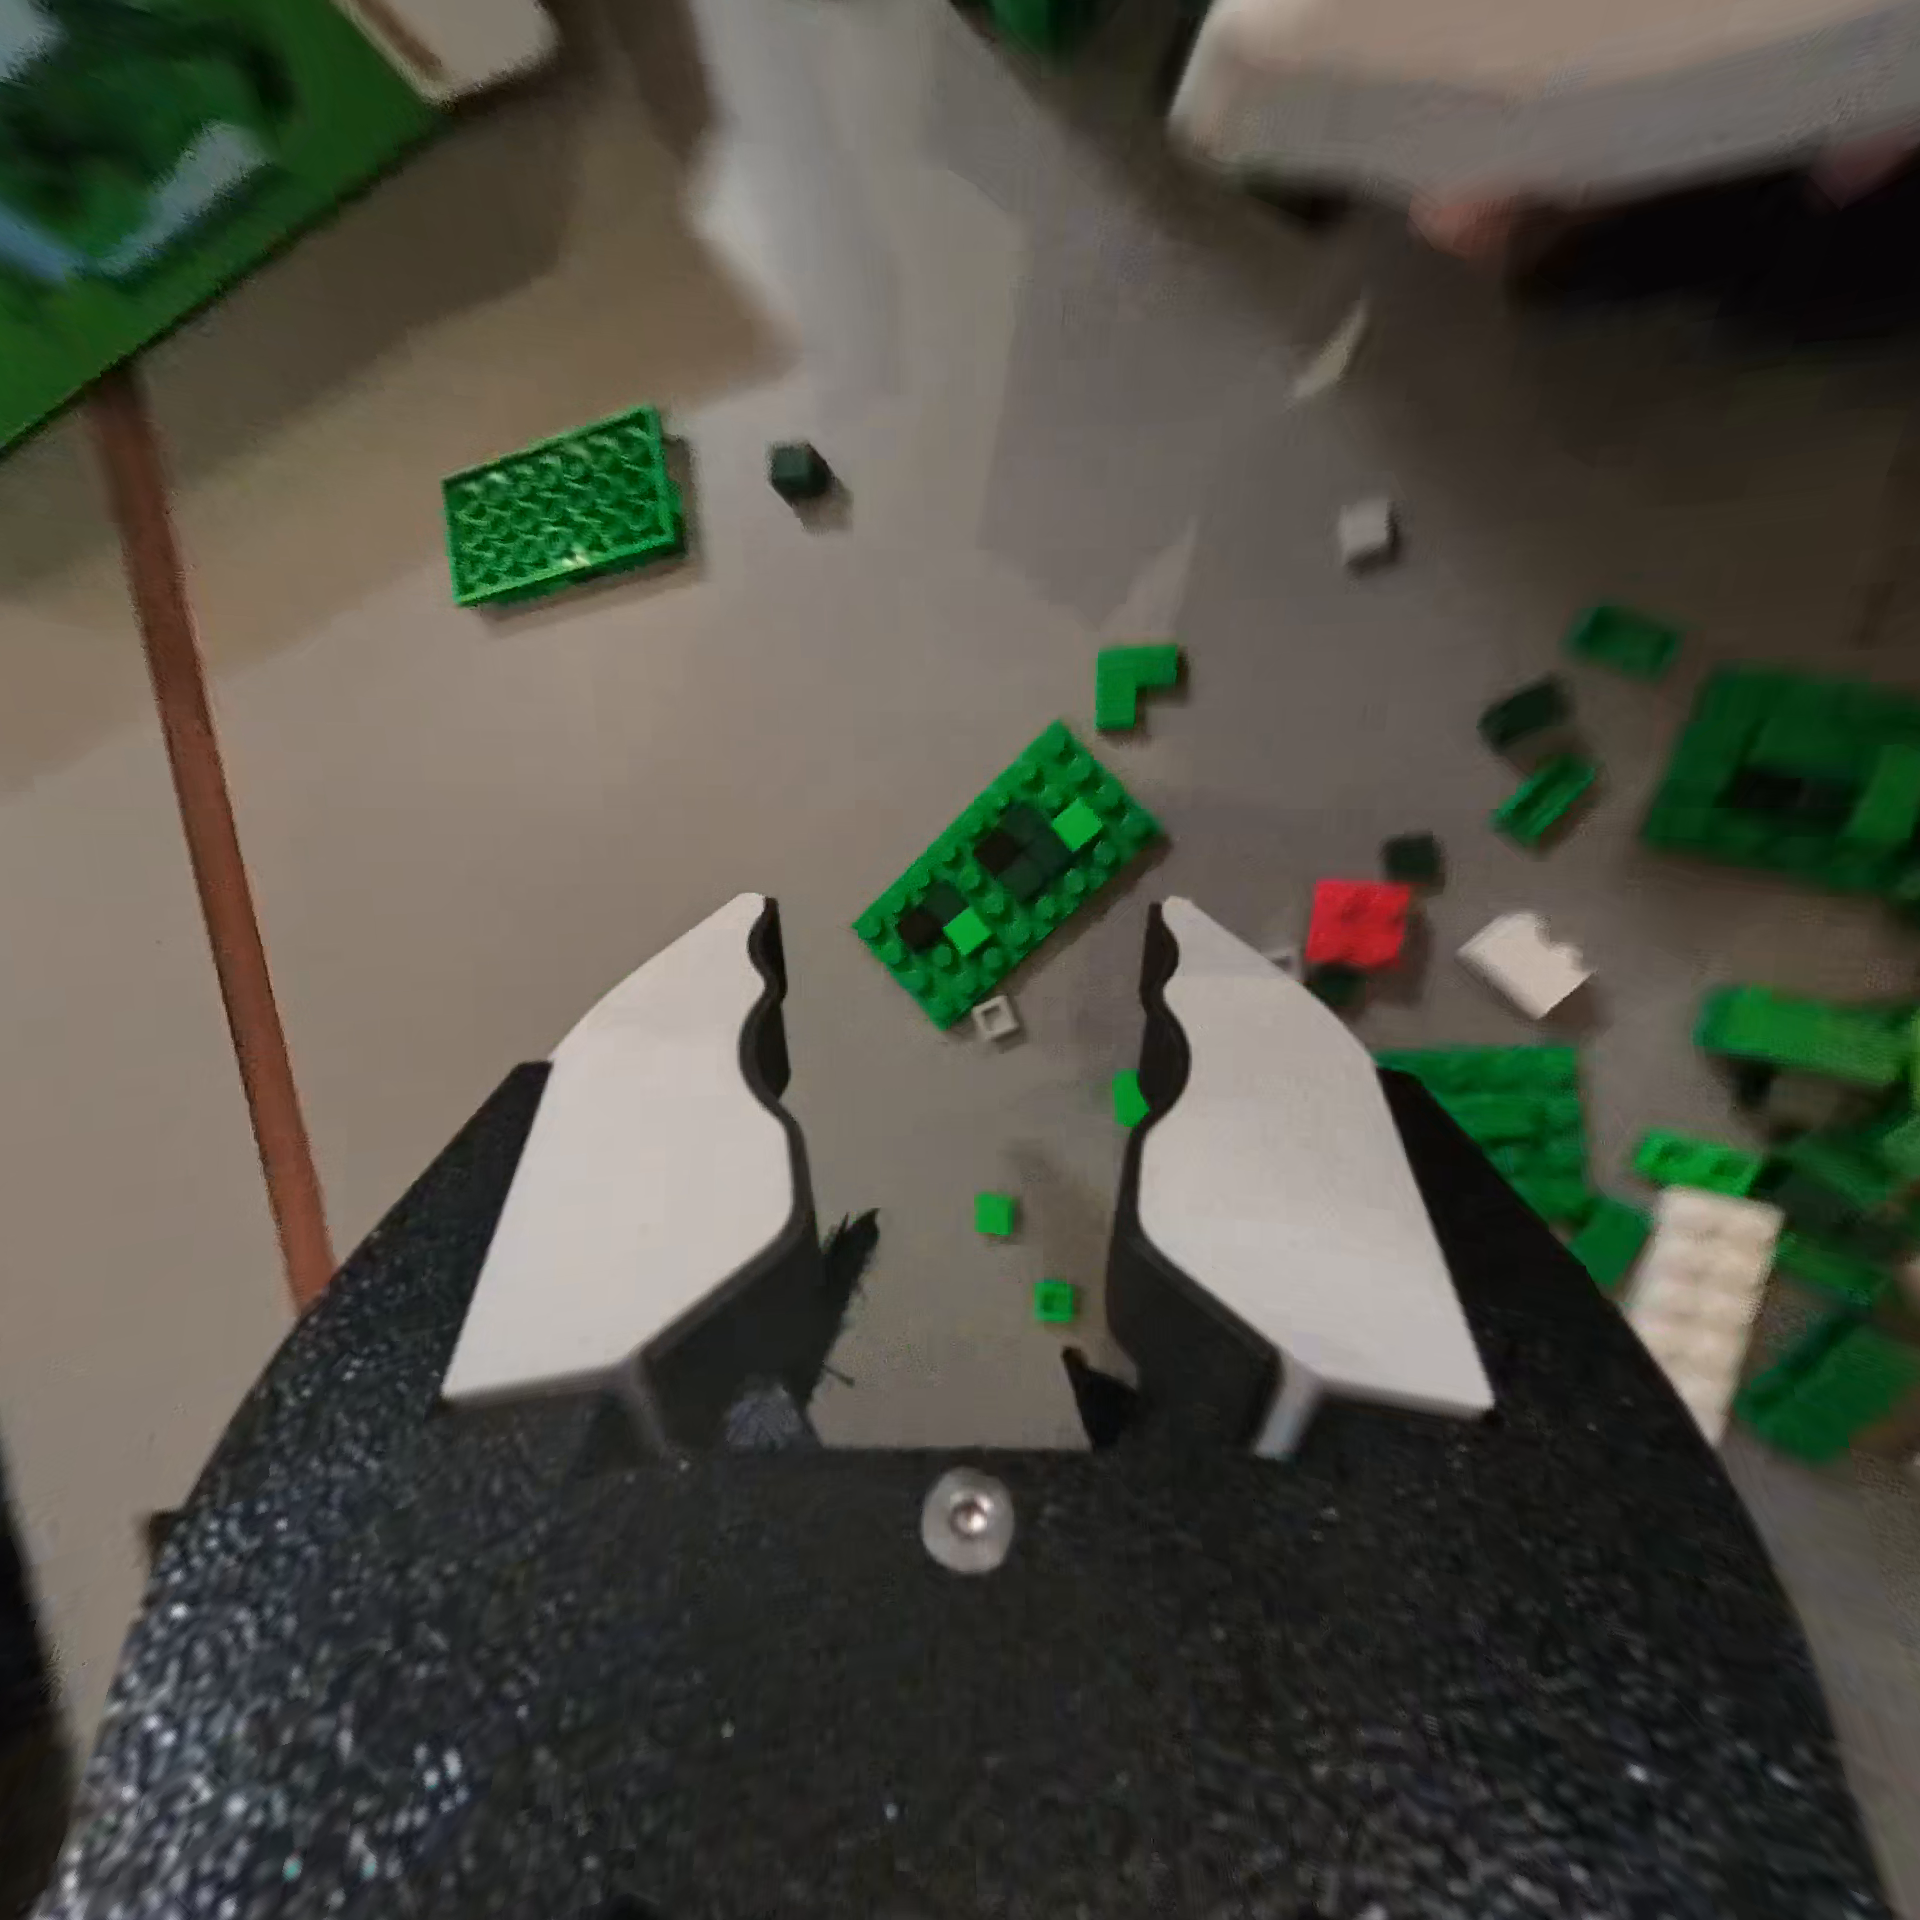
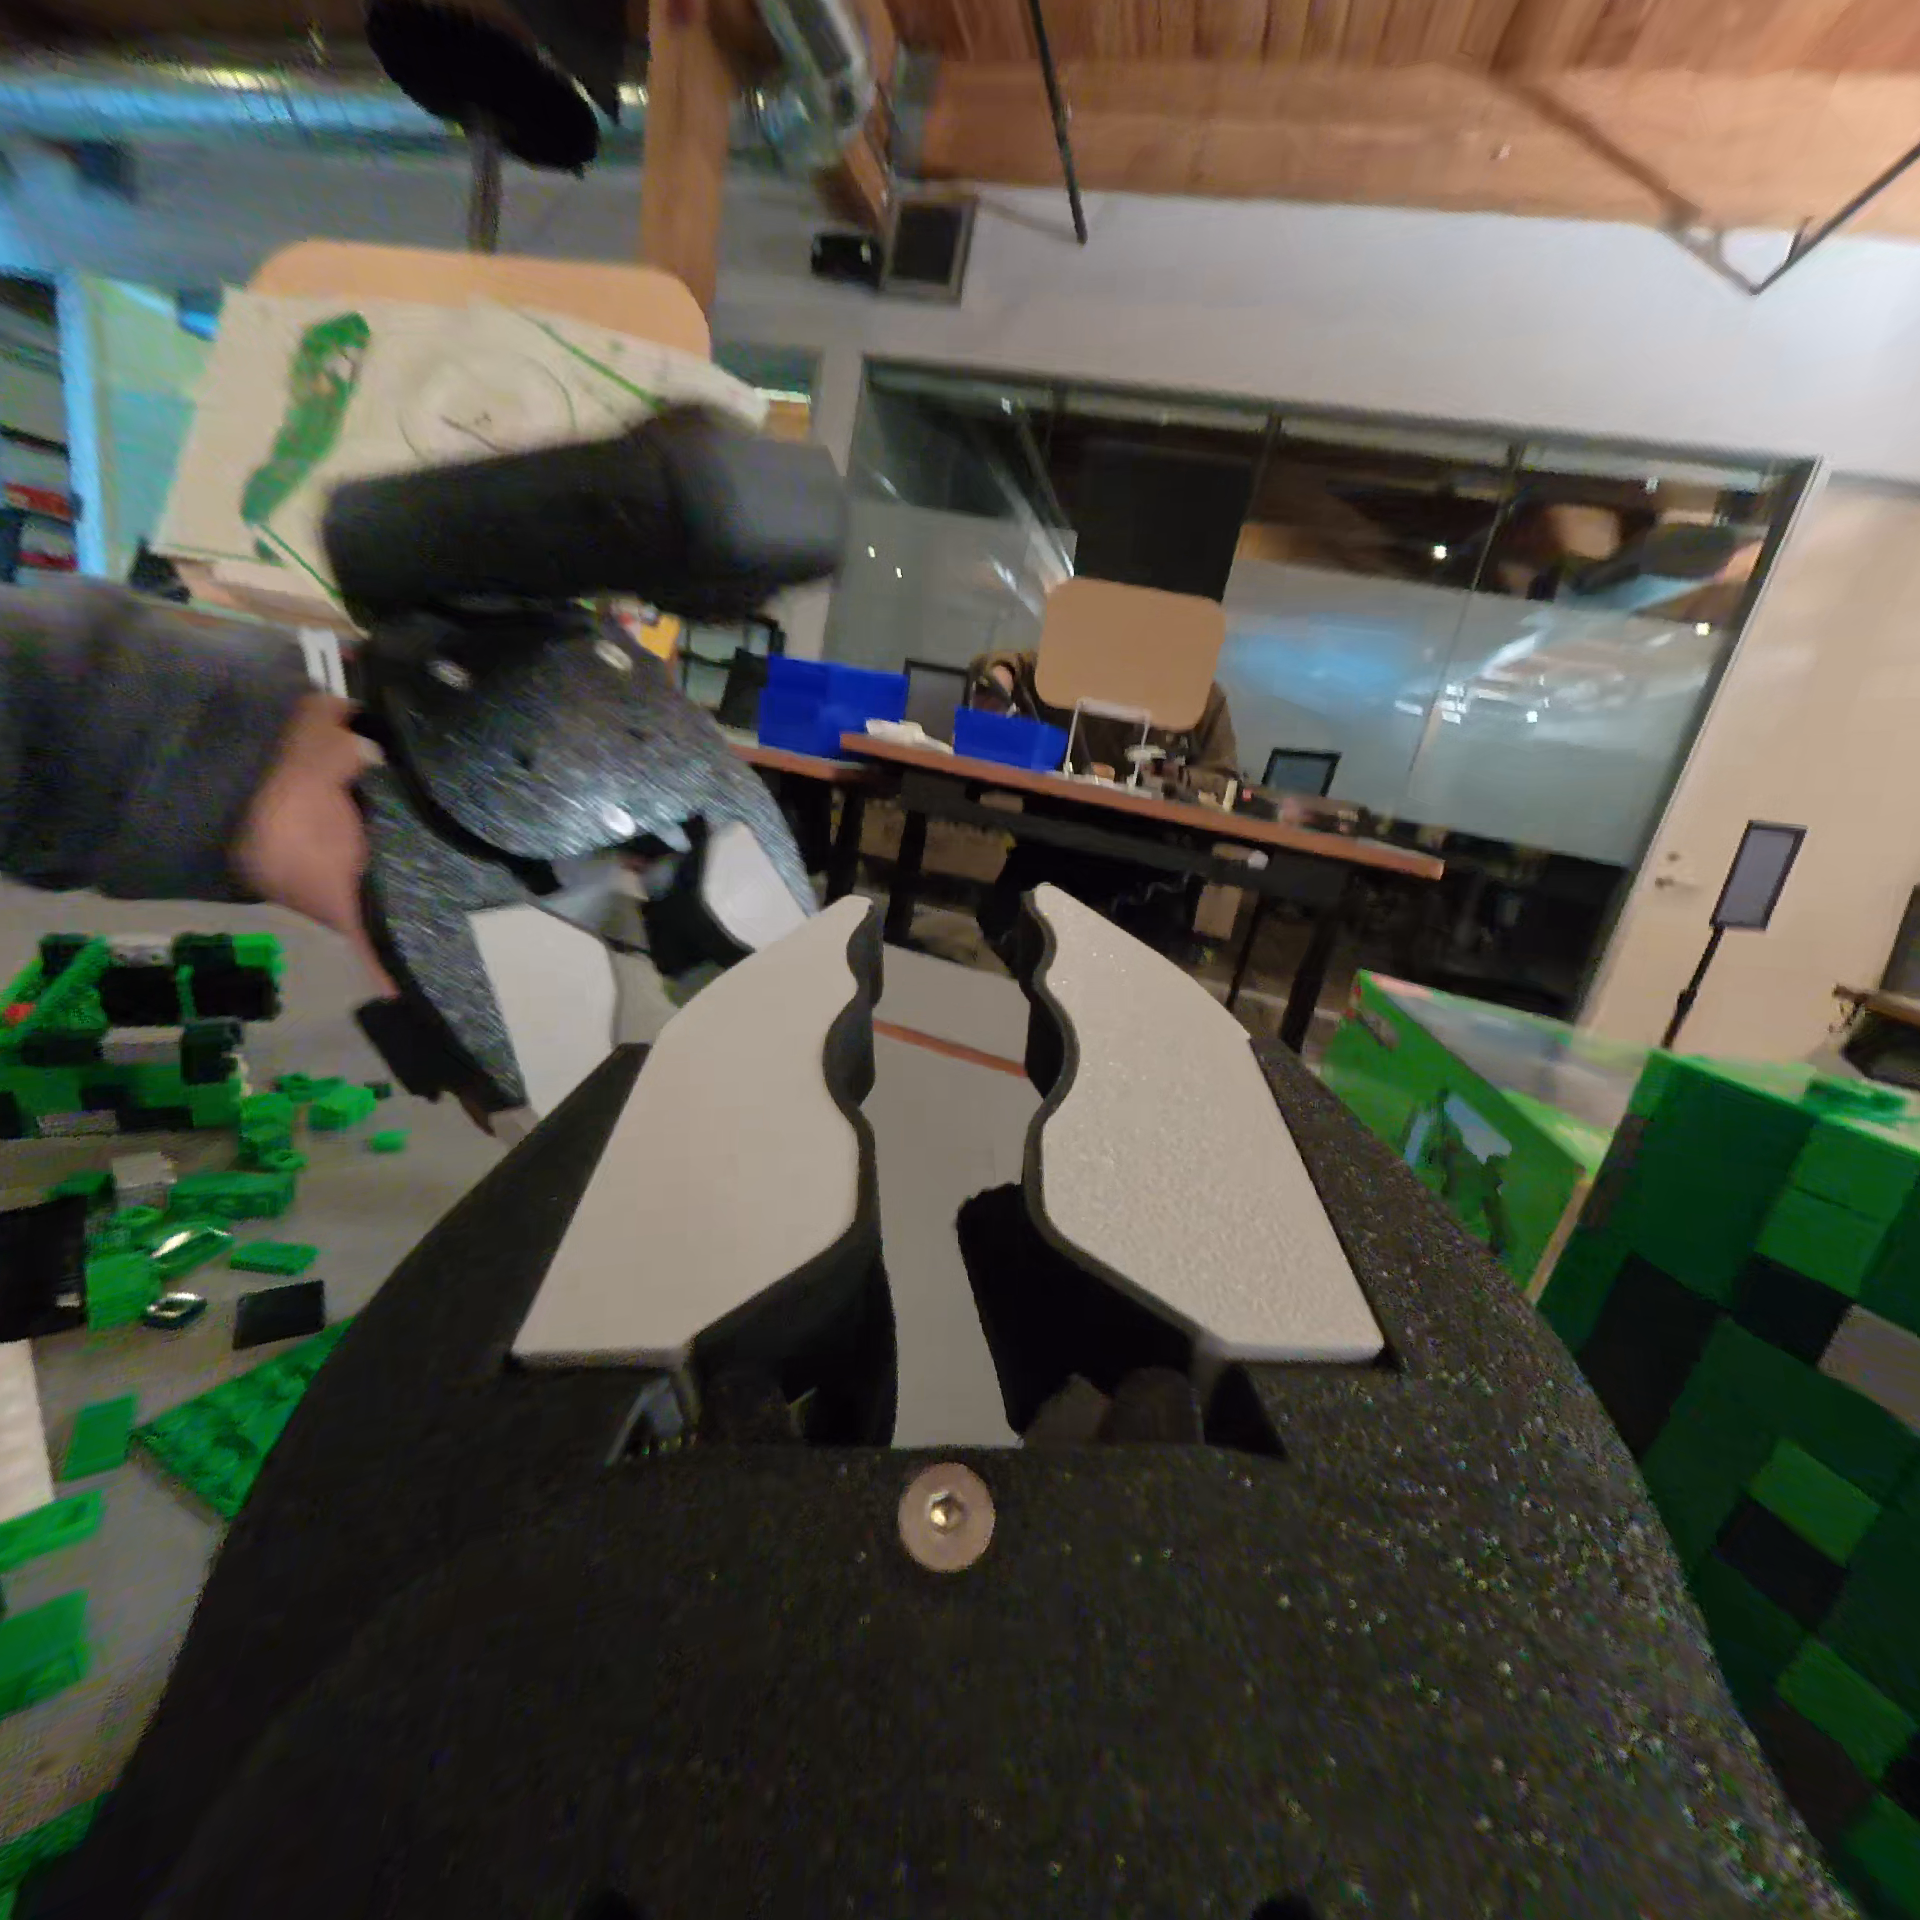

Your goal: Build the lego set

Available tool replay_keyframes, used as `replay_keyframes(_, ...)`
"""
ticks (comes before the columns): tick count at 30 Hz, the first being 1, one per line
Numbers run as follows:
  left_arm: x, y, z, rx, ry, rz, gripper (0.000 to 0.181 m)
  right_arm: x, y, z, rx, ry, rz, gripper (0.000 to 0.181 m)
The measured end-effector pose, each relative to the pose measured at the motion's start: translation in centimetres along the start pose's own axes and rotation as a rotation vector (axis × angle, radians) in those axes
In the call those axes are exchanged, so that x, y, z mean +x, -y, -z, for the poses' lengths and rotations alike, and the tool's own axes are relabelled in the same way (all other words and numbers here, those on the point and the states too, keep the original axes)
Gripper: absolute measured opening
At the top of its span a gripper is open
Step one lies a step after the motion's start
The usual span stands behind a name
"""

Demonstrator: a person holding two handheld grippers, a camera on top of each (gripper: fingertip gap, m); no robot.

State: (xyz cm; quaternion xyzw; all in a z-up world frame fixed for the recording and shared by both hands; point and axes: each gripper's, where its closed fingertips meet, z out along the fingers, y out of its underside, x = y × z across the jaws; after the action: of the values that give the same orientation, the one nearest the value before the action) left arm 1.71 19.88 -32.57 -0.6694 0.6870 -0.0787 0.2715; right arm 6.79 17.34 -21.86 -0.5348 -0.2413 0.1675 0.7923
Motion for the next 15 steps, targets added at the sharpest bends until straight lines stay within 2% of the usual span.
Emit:
replay_keyframes(5,-0.2,-0.9,-2.2,-0.195,-0.167,-0.196,0.063,0.6,0.5,0.3,0.03,-0.026,-0.028,0.023)
replay_keyframes(9,-0.1,-1.1,-3.1,-0.288,-0.295,-0.23,0.057,1.5,0.3,0.3,0.026,-0.049,-0.089,0.022)
replay_keyframes(15,0.4,-1.2,-3.2,-0.312,-0.388,-0.255,0.055,1.7,0.0,0.3,0.016,-0.058,-0.093,0.019)
